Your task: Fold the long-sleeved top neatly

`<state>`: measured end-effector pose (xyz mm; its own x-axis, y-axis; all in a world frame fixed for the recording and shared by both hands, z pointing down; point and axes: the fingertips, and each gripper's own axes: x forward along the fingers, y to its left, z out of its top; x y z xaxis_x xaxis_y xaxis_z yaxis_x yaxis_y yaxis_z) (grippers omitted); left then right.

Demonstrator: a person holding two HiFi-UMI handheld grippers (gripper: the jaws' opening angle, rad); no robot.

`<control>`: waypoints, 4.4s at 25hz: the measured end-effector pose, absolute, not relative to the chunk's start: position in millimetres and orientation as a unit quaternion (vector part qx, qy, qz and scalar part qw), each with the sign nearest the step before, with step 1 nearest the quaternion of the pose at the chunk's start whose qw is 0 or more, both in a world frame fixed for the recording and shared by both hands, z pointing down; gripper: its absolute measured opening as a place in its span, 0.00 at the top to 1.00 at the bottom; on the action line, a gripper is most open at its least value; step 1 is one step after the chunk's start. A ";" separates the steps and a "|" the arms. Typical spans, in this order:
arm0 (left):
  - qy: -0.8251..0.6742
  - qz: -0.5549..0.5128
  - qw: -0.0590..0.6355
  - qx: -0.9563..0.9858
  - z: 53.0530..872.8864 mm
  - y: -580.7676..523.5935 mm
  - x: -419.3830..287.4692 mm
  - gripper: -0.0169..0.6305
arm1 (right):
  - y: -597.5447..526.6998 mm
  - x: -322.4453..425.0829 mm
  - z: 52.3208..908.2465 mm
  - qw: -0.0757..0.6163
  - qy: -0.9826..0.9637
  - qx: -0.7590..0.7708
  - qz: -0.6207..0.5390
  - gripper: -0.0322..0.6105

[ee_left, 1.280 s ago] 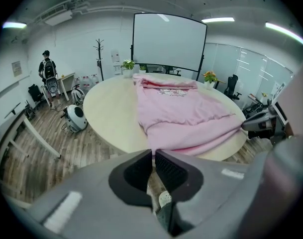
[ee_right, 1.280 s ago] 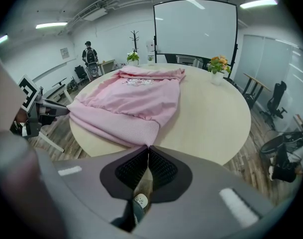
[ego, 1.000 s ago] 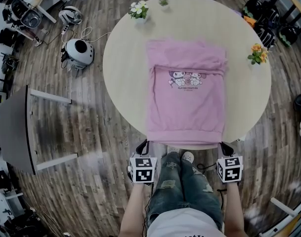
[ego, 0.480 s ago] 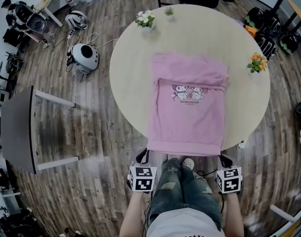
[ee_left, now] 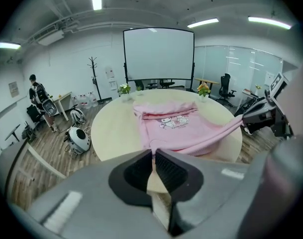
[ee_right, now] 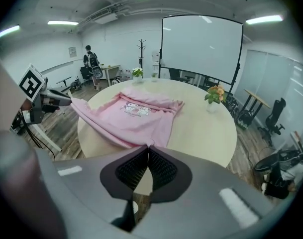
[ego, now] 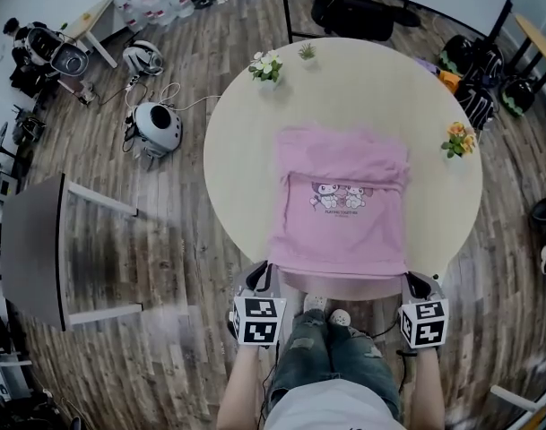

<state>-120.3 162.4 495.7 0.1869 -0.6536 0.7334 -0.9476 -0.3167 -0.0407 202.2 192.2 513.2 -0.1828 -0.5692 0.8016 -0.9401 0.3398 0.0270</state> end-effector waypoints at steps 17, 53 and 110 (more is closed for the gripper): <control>-0.516 0.332 0.164 0.772 455.1 50.2 -115.7 0.93 | 85.9 204.9 465.3 0.328 -0.727 0.569 0.203 0.90; -0.567 0.332 0.188 0.730 471.5 -181.5 -95.4 0.92 | -167.1 226.4 494.9 0.341 -0.766 0.508 0.199 0.90; -0.417 0.298 0.136 0.848 465.8 -93.2 122.1 0.92 | -168.3 281.4 517.4 0.295 -0.746 0.543 0.248 0.79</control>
<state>122.1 -93.2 465.8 0.4759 -0.6254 0.6184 -0.7877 -0.6158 -0.0165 281.4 -168.3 517.4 -0.2359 -0.6645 0.7090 -0.9567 0.2867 -0.0496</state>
